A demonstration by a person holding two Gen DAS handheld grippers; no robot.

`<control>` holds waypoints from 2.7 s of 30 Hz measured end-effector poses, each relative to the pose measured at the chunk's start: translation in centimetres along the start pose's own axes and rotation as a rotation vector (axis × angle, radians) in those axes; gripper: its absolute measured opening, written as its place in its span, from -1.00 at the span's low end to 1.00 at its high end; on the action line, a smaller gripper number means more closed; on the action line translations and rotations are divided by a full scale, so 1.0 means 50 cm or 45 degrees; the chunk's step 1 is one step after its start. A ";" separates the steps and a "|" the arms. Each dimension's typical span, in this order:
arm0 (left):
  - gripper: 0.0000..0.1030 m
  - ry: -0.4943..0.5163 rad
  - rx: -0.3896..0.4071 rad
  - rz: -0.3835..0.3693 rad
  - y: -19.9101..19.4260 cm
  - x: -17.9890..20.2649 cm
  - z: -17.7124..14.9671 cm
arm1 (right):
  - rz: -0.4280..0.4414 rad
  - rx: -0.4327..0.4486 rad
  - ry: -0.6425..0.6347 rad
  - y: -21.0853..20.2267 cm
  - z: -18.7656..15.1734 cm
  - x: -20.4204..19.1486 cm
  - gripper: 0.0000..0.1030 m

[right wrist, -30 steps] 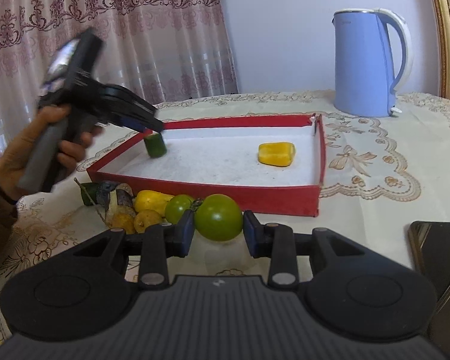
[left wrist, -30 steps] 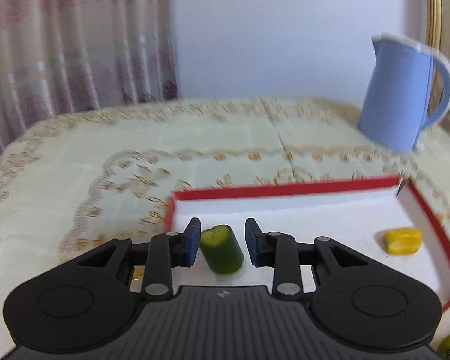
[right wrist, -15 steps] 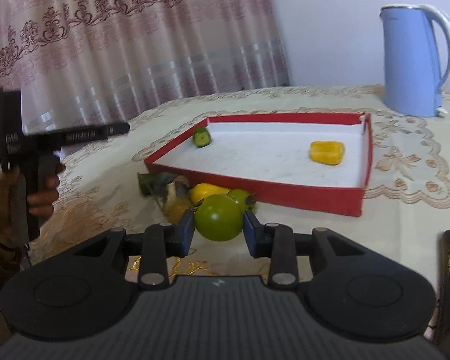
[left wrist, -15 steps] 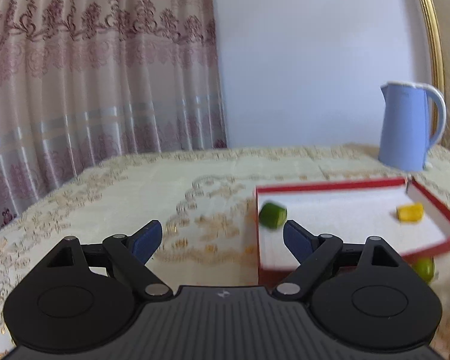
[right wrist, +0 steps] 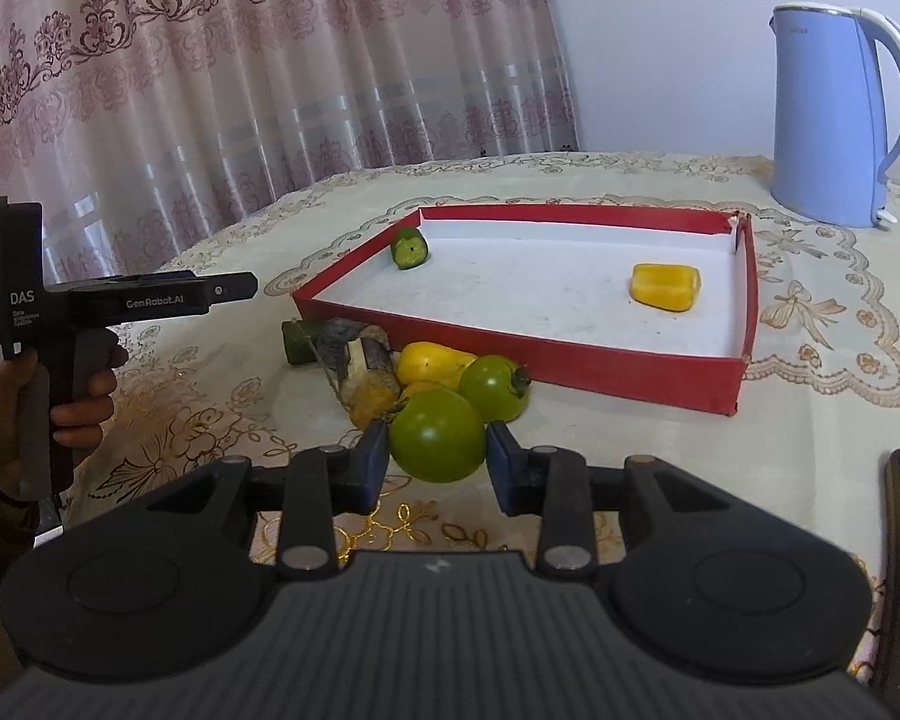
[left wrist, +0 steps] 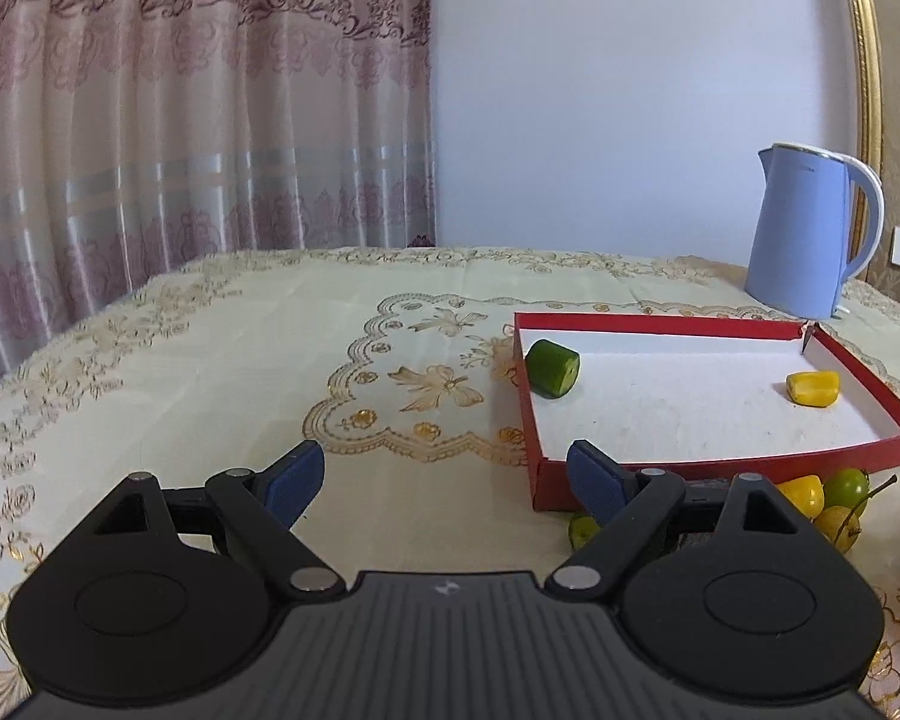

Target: Organize fruits

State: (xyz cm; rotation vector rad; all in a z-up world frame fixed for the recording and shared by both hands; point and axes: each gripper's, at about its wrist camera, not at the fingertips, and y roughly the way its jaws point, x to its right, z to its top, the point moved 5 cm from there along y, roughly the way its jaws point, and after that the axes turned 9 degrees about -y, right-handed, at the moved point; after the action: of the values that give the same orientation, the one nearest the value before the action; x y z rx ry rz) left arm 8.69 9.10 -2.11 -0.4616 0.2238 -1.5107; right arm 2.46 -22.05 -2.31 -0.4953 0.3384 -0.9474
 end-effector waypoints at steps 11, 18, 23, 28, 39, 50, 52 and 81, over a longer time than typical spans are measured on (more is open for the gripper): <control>0.72 -0.011 0.003 0.005 -0.011 -0.010 -0.001 | -0.050 0.025 0.024 -0.004 0.012 0.008 -0.36; 0.72 -0.008 -0.005 0.000 -0.017 -0.007 -0.005 | -0.204 0.063 0.073 0.008 0.068 0.061 -0.36; 0.72 -0.018 -0.016 0.010 -0.020 -0.008 -0.008 | -0.418 0.066 -0.069 0.058 0.141 0.089 -0.36; 0.72 -0.024 -0.013 0.035 -0.029 -0.017 -0.006 | -0.464 -0.005 -0.055 0.159 0.177 0.136 -0.36; 0.72 -0.007 -0.023 0.076 -0.046 -0.028 -0.011 | -0.570 0.080 -0.063 0.117 0.161 0.120 -0.19; 0.72 0.049 -0.035 0.000 -0.043 0.024 -0.016 | -0.486 0.110 0.078 -0.029 0.049 0.084 -0.19; 0.72 0.101 -0.033 -0.019 -0.037 0.049 -0.018 | -0.469 0.112 0.103 -0.028 0.038 0.082 -0.11; -0.33 0.282 -0.259 -0.162 0.080 0.134 -0.065 | -0.391 0.057 0.083 0.010 0.008 0.049 0.18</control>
State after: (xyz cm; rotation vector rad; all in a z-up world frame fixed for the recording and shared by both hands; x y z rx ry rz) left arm 11.36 1.95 -5.79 -0.4763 0.5336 -1.6729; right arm 4.31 -23.74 -2.42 -0.4843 0.3043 -1.2685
